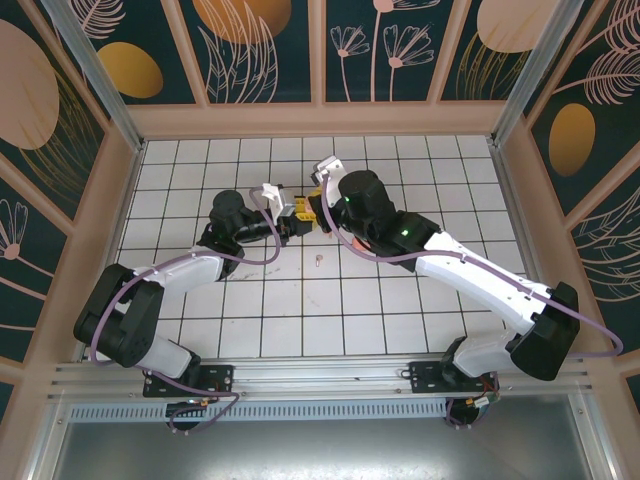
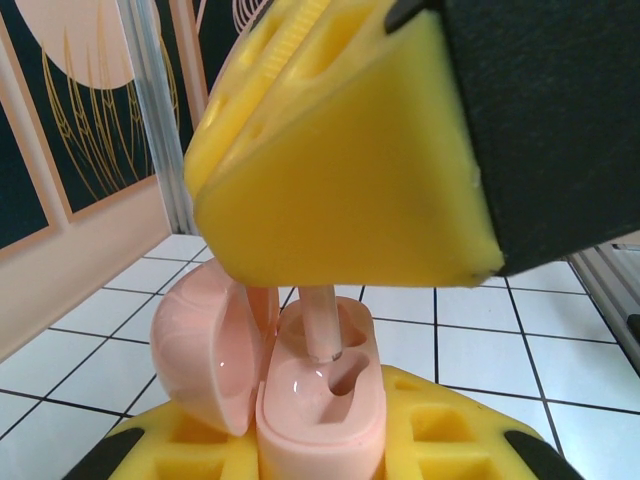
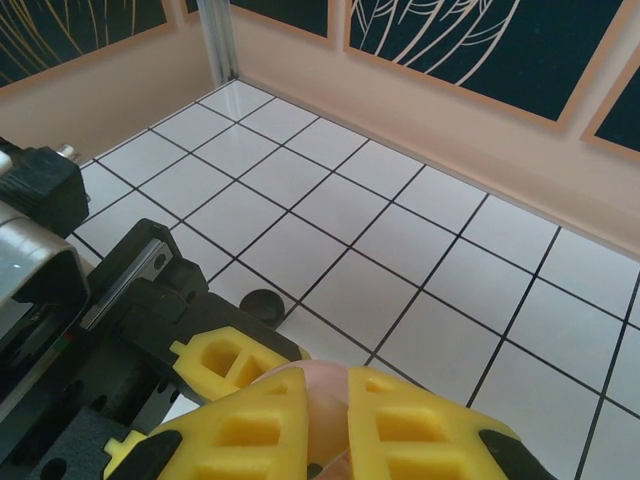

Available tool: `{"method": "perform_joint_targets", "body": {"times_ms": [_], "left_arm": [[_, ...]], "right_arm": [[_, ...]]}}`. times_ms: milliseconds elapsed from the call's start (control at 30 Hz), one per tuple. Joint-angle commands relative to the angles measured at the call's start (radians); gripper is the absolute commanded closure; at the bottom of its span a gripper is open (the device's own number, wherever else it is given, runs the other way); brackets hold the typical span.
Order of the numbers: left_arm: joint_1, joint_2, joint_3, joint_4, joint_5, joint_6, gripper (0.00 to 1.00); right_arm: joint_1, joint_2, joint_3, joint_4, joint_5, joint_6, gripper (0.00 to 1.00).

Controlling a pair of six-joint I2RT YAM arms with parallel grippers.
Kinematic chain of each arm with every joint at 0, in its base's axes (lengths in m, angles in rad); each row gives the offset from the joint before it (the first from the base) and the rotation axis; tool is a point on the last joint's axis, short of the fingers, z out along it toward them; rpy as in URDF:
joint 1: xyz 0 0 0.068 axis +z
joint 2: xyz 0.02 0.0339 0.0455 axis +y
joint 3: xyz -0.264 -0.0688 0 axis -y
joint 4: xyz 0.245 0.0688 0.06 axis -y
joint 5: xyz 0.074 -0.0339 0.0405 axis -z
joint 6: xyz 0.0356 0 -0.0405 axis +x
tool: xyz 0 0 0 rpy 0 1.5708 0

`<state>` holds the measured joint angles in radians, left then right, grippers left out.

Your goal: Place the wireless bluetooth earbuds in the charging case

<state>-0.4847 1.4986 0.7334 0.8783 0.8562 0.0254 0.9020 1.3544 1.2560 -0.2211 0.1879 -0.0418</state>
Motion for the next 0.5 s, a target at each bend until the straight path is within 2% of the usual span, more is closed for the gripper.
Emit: {"method": "perform_joint_targets", "body": {"times_ms": [0, 467], "left_arm": [[-0.006, -0.017, 0.032, 0.033, 0.018, -0.002, 1.00], [-0.006, -0.020, 0.043, 0.030, 0.018, -0.001, 1.00]], "right_arm": [[-0.002, -0.015, -0.010, -0.004, -0.013, 0.020, 0.87], [0.026, -0.012, -0.045, -0.036, 0.040, -0.031, 0.88]]}}
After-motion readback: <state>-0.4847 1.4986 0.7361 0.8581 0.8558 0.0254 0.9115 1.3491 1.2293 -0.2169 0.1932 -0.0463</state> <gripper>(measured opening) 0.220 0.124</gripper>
